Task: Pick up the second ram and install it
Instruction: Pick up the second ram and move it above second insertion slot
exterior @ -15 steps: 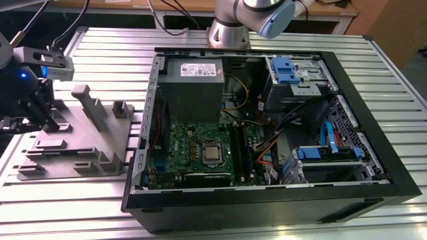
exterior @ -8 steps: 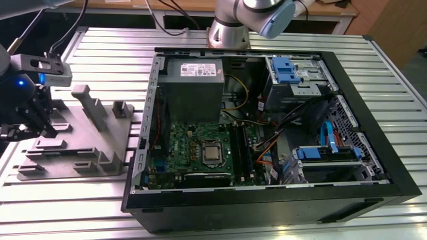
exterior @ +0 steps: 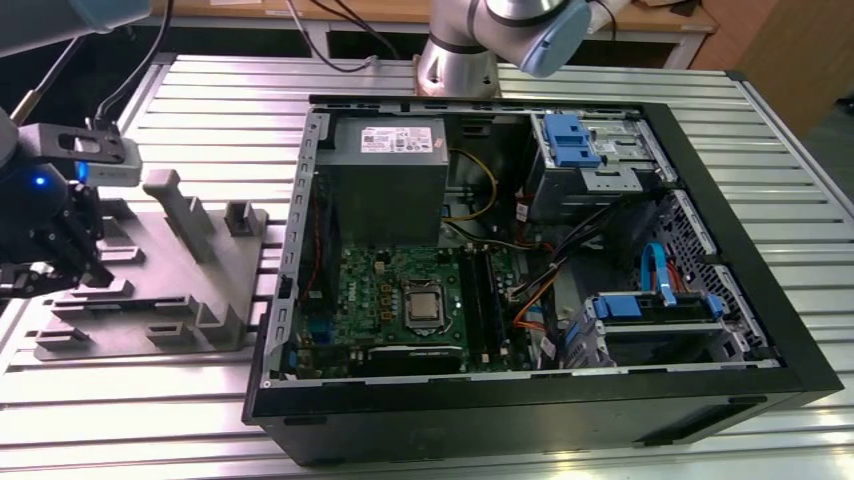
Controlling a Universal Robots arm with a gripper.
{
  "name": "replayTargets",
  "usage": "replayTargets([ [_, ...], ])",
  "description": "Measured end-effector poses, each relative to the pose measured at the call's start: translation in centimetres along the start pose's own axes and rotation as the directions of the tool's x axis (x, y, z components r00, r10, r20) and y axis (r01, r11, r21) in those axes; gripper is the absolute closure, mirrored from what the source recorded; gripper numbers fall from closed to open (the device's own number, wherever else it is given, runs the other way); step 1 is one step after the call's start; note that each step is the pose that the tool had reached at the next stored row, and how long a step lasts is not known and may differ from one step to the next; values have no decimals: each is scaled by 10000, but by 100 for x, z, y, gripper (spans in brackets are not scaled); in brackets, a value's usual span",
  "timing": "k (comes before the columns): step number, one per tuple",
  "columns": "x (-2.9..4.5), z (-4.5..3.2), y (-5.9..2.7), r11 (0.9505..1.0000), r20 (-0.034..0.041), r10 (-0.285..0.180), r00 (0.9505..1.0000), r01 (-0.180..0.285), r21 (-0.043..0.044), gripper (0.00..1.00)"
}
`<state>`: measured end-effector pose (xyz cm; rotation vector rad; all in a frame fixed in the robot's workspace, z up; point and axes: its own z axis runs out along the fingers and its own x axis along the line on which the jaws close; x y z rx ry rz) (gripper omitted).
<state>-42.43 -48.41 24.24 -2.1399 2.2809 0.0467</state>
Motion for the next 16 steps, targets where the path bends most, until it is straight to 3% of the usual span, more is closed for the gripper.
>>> replayTargets([
  [16, 37, 134, 35, 9999, -1, -128, 9999, 128, -4, 90],
])
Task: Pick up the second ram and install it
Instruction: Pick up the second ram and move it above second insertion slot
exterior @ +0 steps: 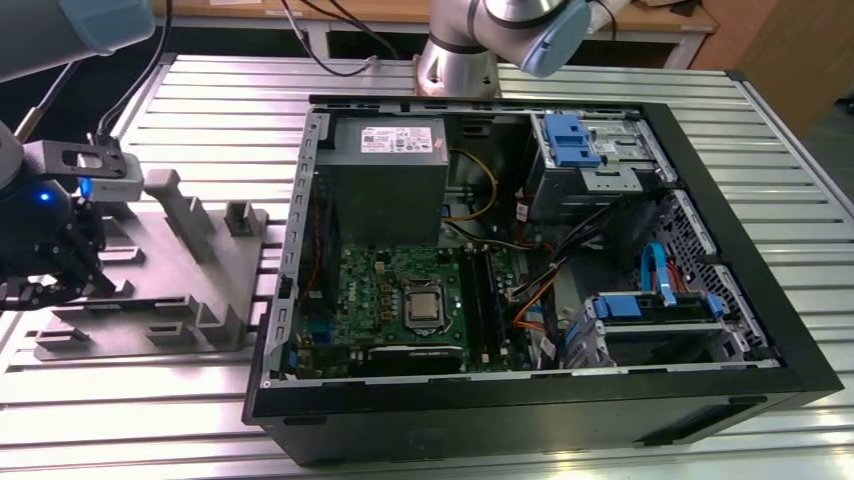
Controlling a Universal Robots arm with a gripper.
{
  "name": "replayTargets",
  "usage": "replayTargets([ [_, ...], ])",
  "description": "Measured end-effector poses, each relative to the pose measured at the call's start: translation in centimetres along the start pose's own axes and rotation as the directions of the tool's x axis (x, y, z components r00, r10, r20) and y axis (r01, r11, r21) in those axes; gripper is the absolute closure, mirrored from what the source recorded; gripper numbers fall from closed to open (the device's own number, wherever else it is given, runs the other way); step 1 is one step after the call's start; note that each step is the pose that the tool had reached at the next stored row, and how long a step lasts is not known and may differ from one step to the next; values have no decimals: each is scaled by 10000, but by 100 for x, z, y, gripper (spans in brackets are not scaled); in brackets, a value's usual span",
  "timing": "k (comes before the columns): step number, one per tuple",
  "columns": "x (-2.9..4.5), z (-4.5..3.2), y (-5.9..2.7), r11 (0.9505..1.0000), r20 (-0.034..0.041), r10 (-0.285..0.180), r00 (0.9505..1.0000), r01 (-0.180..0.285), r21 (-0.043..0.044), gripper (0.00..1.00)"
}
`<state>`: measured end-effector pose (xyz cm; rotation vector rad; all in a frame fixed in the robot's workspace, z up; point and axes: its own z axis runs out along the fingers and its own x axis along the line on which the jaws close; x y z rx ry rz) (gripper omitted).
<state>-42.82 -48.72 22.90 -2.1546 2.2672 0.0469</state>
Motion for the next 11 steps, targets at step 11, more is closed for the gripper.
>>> replayTargets([
  [11, 0, 0, 1, 10000, -1, -13, 10000, 13, 0, 71],
])
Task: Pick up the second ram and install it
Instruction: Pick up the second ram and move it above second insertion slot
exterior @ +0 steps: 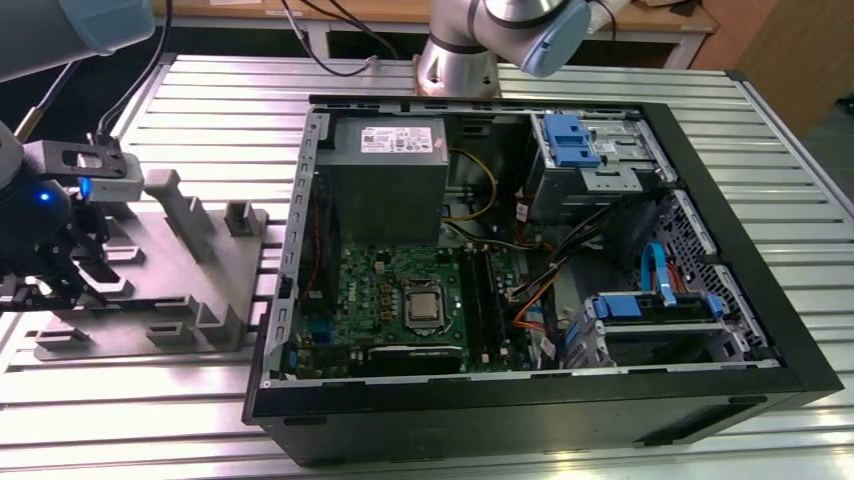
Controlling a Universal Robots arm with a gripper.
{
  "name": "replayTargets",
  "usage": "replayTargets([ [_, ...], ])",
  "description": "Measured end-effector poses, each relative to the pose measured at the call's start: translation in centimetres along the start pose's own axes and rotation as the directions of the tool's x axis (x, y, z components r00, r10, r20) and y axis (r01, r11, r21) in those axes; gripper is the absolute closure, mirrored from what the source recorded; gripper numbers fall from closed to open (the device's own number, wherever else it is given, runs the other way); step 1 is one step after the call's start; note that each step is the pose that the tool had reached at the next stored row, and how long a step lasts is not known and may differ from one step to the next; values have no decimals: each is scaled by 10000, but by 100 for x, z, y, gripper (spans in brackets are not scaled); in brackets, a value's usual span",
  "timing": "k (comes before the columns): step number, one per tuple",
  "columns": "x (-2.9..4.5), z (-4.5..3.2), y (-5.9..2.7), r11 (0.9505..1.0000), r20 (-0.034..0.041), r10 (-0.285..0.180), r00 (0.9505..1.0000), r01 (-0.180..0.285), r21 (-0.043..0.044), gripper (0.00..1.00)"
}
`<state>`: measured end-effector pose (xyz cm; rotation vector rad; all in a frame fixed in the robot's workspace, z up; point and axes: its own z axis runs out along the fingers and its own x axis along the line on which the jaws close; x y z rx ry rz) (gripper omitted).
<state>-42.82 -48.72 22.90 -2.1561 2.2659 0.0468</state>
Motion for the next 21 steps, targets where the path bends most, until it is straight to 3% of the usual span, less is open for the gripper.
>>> replayTargets([
  [1, 0, 0, 0, 10000, 0, -1, 10000, 1, 0, 71],
  [2, 0, 0, 0, 10000, 0, -2, 10000, 2, 0, 64],
  [4, 0, 2, 0, 10000, 0, -20, 10000, 20, -1, 64],
  [10, 1, 41, 0, 9967, -8, -806, 9967, 806, -24, 64],
  [21, 1, 222, 25, 9967, -8, -812, 9967, 812, -24, 64],
])
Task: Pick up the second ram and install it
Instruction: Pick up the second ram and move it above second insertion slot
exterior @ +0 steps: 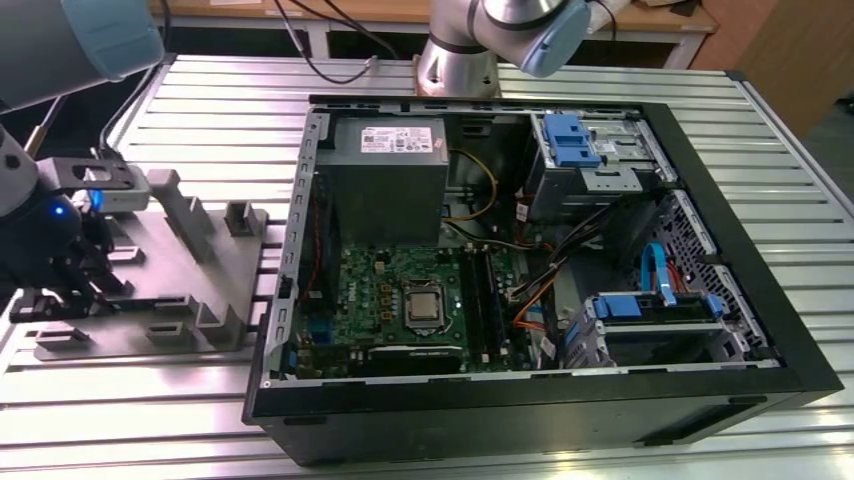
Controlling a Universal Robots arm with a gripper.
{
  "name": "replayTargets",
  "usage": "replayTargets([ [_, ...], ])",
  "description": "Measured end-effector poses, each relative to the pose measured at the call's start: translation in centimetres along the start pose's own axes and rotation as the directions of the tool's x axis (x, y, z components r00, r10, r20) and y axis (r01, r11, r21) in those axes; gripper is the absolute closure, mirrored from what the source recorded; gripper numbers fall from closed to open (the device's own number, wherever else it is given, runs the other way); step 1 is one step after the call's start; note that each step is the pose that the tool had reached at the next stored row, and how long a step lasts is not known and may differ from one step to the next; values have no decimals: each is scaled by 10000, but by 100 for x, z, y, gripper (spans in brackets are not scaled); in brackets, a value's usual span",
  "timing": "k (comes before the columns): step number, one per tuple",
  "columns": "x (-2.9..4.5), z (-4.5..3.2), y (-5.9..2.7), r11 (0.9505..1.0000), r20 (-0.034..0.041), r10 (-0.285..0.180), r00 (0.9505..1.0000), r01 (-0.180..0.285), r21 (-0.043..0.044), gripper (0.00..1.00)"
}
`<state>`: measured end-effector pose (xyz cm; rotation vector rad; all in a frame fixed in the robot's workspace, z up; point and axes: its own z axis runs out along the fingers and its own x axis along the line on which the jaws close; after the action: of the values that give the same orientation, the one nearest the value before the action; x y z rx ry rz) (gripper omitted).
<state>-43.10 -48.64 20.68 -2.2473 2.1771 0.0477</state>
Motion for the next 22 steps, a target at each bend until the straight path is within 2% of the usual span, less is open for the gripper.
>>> replayTargets([
  [3, -10, 49, -1, 10000, 0, 0, 10000, 0, -1, 64],
  [7, -27, 75, -1, 10000, 0, 1, 10000, -1, -2, 64],
  [14, -28, 81, -1, 10000, 0, 0, 10000, 0, -2, 64],
  [16, -28, 82, -1, 10000, -1, 0, 10000, 0, -2, 66],
  [17, -28, 82, -1, 10000, -1, 0, 10000, 0, -2, 73],
  [22, -32, 86, -1, 10000, 2, 1, 10000, -1, 1, 73],
])
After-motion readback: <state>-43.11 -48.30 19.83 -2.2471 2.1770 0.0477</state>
